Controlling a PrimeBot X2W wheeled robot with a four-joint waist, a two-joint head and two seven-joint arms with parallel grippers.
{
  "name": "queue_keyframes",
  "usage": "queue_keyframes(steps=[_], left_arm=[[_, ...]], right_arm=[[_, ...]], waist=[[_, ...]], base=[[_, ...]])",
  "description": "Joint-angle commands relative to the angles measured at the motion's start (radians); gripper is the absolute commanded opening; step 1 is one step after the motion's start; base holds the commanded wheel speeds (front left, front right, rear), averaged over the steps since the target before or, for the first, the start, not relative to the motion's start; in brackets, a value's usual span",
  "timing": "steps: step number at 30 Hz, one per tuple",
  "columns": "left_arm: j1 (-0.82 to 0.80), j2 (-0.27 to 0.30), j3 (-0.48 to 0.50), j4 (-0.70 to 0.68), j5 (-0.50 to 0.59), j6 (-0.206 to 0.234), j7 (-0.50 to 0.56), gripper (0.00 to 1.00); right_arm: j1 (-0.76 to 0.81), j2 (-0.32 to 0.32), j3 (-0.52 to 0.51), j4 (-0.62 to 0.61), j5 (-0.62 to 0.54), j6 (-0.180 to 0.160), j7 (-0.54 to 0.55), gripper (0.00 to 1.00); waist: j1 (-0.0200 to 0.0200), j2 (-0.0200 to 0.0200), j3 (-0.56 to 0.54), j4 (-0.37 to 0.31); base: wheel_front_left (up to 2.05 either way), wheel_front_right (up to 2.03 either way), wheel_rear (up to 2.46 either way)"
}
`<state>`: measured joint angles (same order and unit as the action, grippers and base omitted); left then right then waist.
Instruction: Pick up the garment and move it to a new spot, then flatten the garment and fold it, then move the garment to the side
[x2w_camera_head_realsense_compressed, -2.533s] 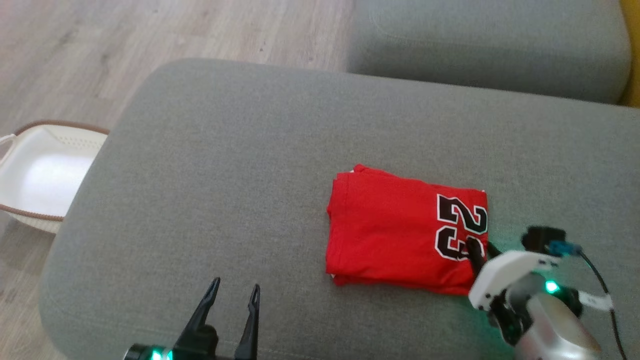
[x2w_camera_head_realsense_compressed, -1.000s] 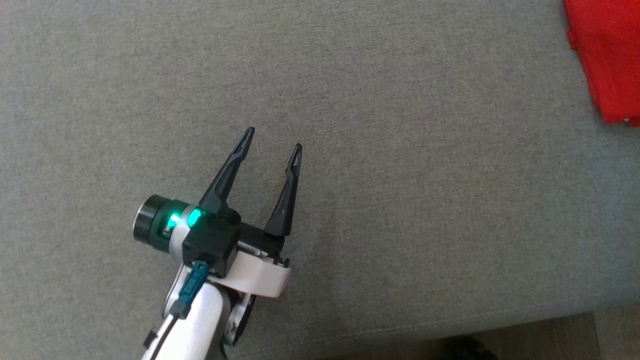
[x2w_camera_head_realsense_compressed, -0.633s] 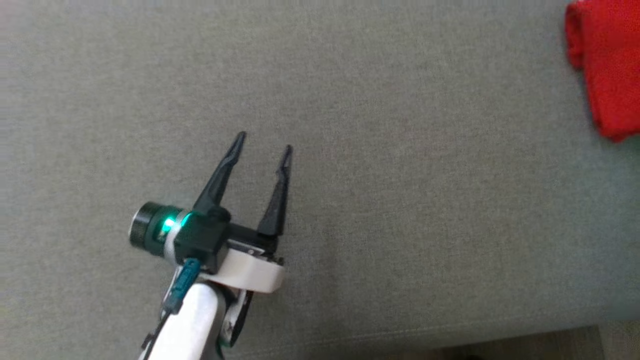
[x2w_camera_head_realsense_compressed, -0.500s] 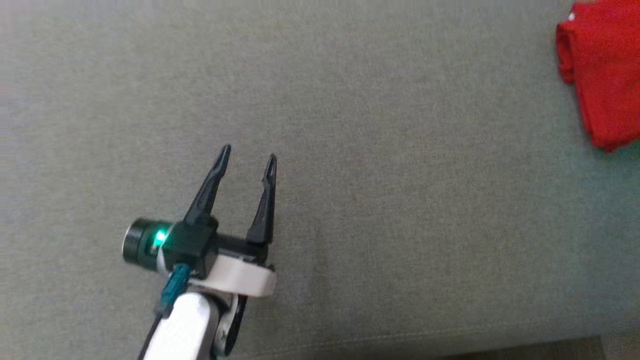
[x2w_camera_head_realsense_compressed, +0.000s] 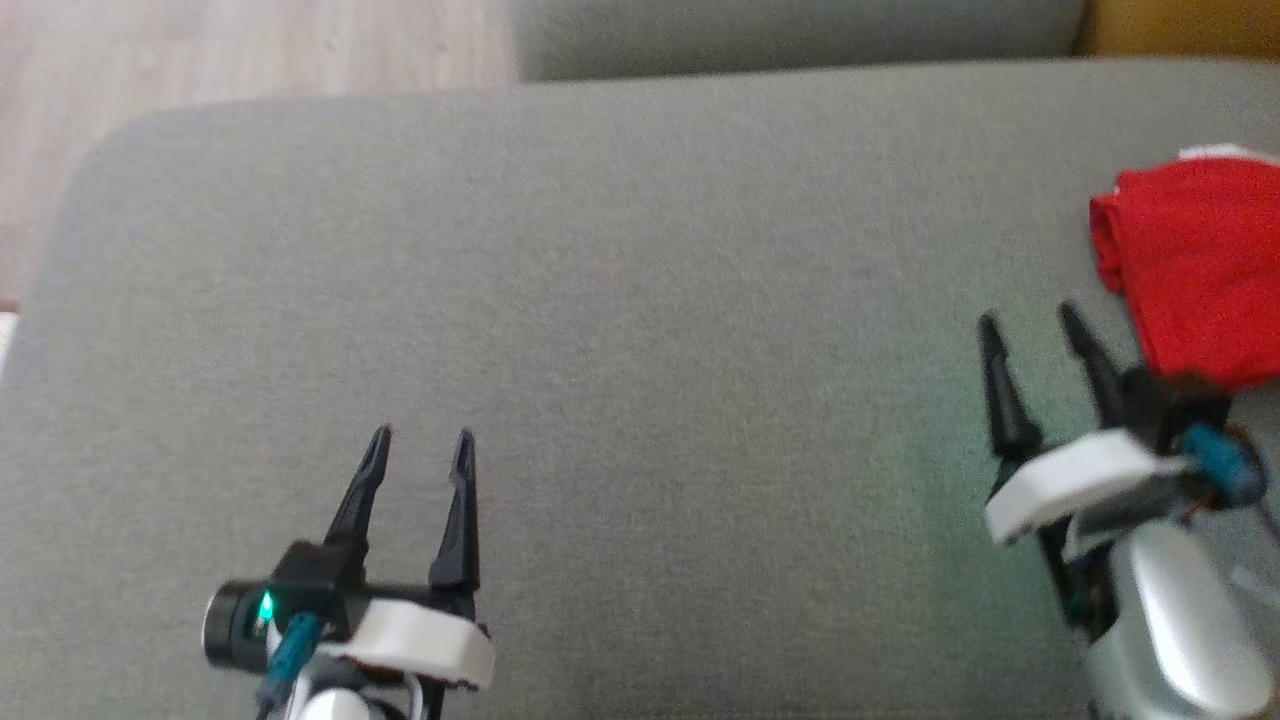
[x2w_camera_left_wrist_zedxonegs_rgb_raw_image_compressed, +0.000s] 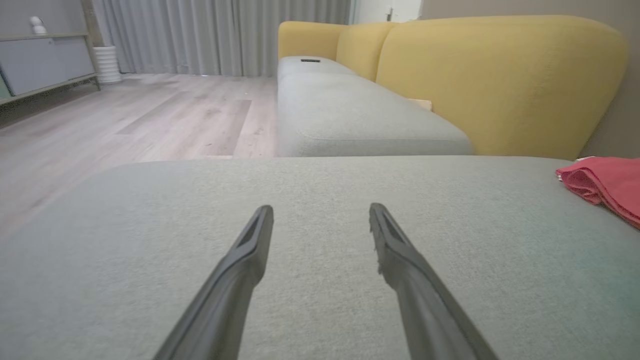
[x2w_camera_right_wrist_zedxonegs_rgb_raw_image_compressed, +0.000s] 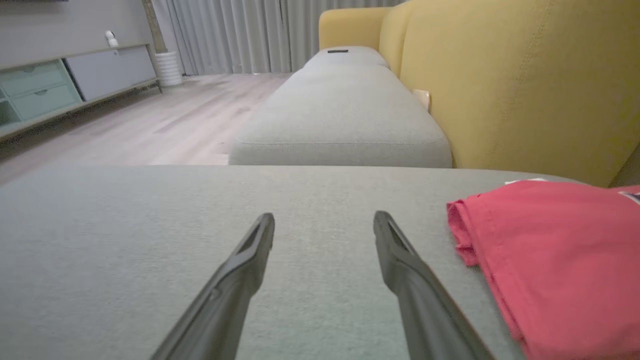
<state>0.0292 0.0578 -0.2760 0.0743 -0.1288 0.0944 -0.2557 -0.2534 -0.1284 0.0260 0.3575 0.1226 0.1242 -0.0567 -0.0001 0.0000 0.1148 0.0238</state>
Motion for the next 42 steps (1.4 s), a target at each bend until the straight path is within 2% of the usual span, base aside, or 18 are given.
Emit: queue_keyframes(steps=[1, 4, 8, 18, 23, 37, 38, 42], left_arm=[[-0.002, -0.004, 0.043, -0.033, 0.005, 0.008, -0.006, 1.0], [0.03, -0.005, 0.059, -0.05, 0.013, 0.013, -0.006, 1.0], [0.063, -0.005, 0.073, -0.073, 0.021, 0.015, -0.006, 1.0], [0.15, -0.006, 0.11, -0.124, 0.046, -0.017, -0.006, 1.0], [0.174, -0.007, 0.122, -0.134, 0.058, -0.031, -0.006, 1.0], [0.173, -0.007, 0.125, -0.133, 0.084, -0.036, -0.006, 1.0], [0.214, 0.0, 0.093, -0.1, 0.076, -0.033, 0.0, 0.0], [0.224, 0.0, 0.091, -0.047, 0.065, -0.033, 0.001, 0.0]], right_arm=[[0.012, 0.011, 0.034, -0.018, 0.016, 0.007, -0.064, 1.0], [0.064, 0.039, 0.064, 0.01, 0.038, 0.007, -0.161, 1.0], [0.109, 0.054, 0.083, 0.013, 0.034, 0.007, -0.199, 1.0], [0.286, 0.077, 0.035, -0.163, 0.035, 0.007, -0.205, 1.0], [0.338, 0.078, 0.05, -0.168, 0.065, 0.007, -0.205, 1.0], [0.347, 0.078, 0.074, -0.151, 0.077, 0.007, -0.205, 1.0], [0.372, 0.084, 0.048, -0.121, 0.071, 0.0, -0.191, 0.0], [0.382, 0.084, 0.051, -0.07, 0.079, -0.001, -0.189, 0.0]], waist=[[0.0001, 0.0, -0.064, 0.041], [0.0001, 0.0, -0.101, 0.059], [0.0001, 0.0, -0.127, 0.074], [0.0001, 0.0, -0.18, 0.102], [0.0001, 0.0, -0.194, 0.096], [0.0001, 0.0, -0.196, 0.073], [0.0001, 0.0, -0.196, 0.072], [0.0001, 0.0, -0.195, 0.071]], base=[[0.0, 0.0, 0.0], [0.0, 0.0, 0.0], [0.0, 0.0, 0.0], [0.0, 0.0, 0.0], [0.0, 0.0, 0.0], [0.0, 0.0, 0.0], [0.0, 0.0, 0.0], [0.0, 0.0, 0.0]])
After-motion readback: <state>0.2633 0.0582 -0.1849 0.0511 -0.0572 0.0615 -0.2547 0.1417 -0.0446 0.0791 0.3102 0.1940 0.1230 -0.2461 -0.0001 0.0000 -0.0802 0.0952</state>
